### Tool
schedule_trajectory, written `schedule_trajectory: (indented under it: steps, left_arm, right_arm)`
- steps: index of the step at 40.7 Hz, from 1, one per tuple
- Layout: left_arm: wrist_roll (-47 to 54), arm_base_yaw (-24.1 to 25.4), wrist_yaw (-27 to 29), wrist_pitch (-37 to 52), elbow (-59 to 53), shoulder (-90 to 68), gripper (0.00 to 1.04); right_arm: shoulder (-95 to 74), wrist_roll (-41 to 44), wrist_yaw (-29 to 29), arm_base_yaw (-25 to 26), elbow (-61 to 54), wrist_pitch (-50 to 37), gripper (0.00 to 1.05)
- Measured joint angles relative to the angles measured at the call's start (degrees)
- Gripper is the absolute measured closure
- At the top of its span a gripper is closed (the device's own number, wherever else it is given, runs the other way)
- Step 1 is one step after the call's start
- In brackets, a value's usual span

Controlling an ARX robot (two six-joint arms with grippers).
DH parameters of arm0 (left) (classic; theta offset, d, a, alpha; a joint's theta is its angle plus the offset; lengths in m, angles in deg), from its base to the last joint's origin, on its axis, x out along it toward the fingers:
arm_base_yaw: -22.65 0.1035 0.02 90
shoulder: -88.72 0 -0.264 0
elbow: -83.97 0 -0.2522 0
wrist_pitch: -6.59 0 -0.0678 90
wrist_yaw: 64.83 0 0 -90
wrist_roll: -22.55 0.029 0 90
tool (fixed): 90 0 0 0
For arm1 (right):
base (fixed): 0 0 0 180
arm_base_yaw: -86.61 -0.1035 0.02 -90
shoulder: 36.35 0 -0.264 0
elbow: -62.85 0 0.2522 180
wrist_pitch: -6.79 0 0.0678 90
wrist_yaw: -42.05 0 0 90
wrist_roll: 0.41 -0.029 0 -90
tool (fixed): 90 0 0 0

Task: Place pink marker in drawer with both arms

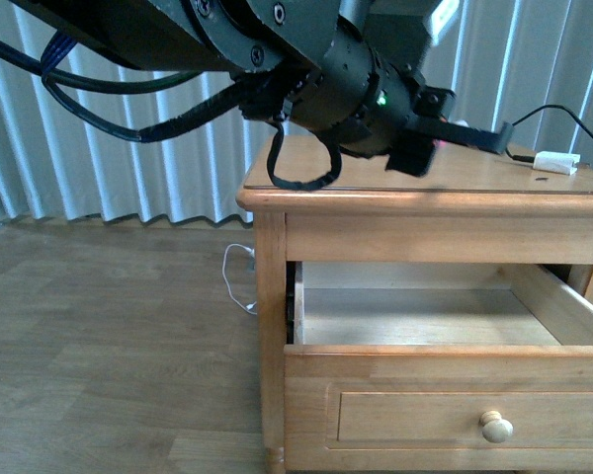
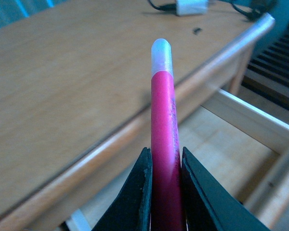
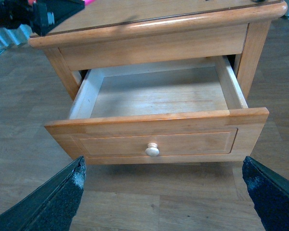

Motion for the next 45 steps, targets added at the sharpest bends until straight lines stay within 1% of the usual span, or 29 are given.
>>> schedule_trajectory:
  steps: [3, 9, 25, 35, 38, 40, 41, 42, 44, 45]
  left_arm:
    - [2.19, -0.9, -3.37, -0.07, -2.82, 0.7, 0.9]
    - [5.73, -1.16, -6.4, -1.57, -6.54, 0.68, 0.9]
    - [8.48, -1.16, -5.27, -1.6, -6.71, -4.57, 0.9]
    - [8.46, -0.61, -4.42, -2.45, -3.74, -9.11, 0.9]
    - [8.46, -0.48, -2.84, -2.84, -2.86, -9.9, 0.9]
    - [8.41, -0.31, -2.73, -2.89, -2.56, -10.38, 0.9]
    - [8.2, -0.26, -2.71, -2.91, -2.47, -10.54, 0.89]
    - [8.26, -0.17, -2.36, -2.91, -2.43, -10.71, 0.83]
    - [8.24, -0.09, -1.81, -2.8, -2.43, -10.75, 0.76]
    - [8.24, 0.02, -1.36, -2.45, -2.43, -10.75, 0.71]
  right_arm:
    - [0.0, 0.0, 0.0, 0.0, 0.0, 0.0, 0.09]
    - [0.0, 0.0, 0.0, 0.0, 0.0, 0.0, 0.09]
    - [0.0, 0.0, 0.0, 0.0, 0.0, 0.0, 0.09]
    - [0.0, 0.0, 0.0, 0.0, 0.0, 0.0, 0.09]
    - [0.0, 0.0, -0.02, 0.0, 0.0, 0.0, 0.09]
    - [0.0, 0.0, 0.0, 0.0, 0.0, 0.0, 0.09]
    - [0.0, 0.0, 0.0, 0.0, 0.0, 0.0, 0.09]
    - [0.0, 0.0, 0.0, 0.0, 0.0, 0.0, 0.09]
    - [0.0, 0.0, 0.0, 0.0, 0.0, 0.0, 0.09]
    - [0.0, 0.0, 0.0, 0.0, 0.0, 0.0, 0.09]
